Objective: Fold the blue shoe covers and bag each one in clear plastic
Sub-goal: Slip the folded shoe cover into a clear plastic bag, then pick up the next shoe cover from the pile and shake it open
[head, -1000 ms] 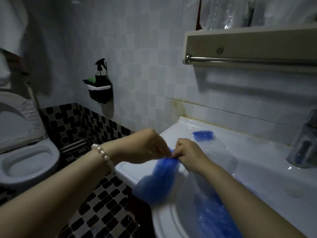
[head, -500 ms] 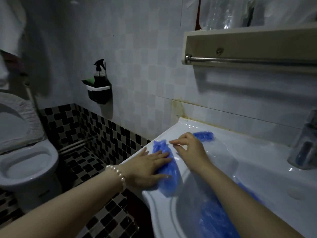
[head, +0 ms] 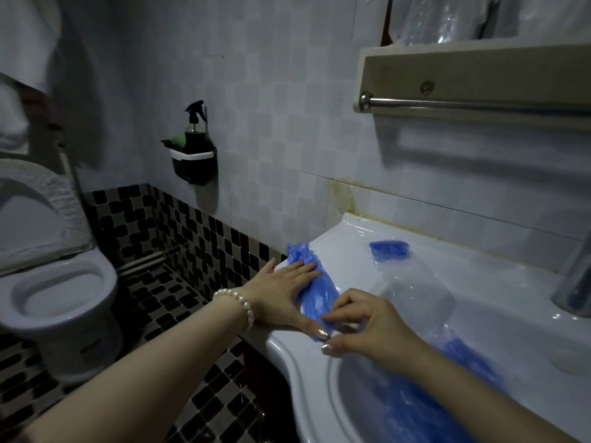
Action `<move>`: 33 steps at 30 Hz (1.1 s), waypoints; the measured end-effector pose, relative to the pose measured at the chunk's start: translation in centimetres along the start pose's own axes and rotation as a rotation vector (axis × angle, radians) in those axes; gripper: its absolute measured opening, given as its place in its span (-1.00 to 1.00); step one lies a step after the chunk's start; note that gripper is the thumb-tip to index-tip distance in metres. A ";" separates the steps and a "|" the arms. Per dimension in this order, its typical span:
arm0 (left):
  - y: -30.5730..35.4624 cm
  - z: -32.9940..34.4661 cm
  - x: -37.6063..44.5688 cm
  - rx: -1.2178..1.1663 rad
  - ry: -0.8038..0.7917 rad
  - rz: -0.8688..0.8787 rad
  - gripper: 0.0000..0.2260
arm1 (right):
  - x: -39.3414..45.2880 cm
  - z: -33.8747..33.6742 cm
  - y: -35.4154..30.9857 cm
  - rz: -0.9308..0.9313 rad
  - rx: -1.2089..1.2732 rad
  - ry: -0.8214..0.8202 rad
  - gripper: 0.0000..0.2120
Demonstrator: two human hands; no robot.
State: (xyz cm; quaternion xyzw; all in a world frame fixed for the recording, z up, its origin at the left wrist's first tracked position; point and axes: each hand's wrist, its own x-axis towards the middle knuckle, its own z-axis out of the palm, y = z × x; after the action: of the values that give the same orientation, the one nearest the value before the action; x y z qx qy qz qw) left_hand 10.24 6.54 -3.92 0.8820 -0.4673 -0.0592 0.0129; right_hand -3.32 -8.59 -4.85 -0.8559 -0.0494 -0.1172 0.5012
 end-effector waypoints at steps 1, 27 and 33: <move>0.0 0.0 0.0 -0.007 -0.006 -0.004 0.01 | 0.1 0.0 0.0 0.005 -0.010 -0.003 -0.73; 0.5 -1.0 0.1 -0.144 -0.063 -0.048 -0.21 | 1.1 -0.8 -0.3 0.067 -0.119 0.015 -0.68; 0.6 -1.0 0.1 -0.168 -0.044 -0.050 -0.20 | 1.3 -1.0 1.0 -0.009 -0.208 0.082 -0.79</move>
State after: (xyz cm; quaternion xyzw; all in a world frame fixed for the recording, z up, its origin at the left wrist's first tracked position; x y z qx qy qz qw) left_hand 9.96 6.06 -2.93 0.8876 -0.4388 -0.1179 0.0753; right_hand -1.97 -9.98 -4.92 -0.8975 -0.0204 -0.1590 0.4108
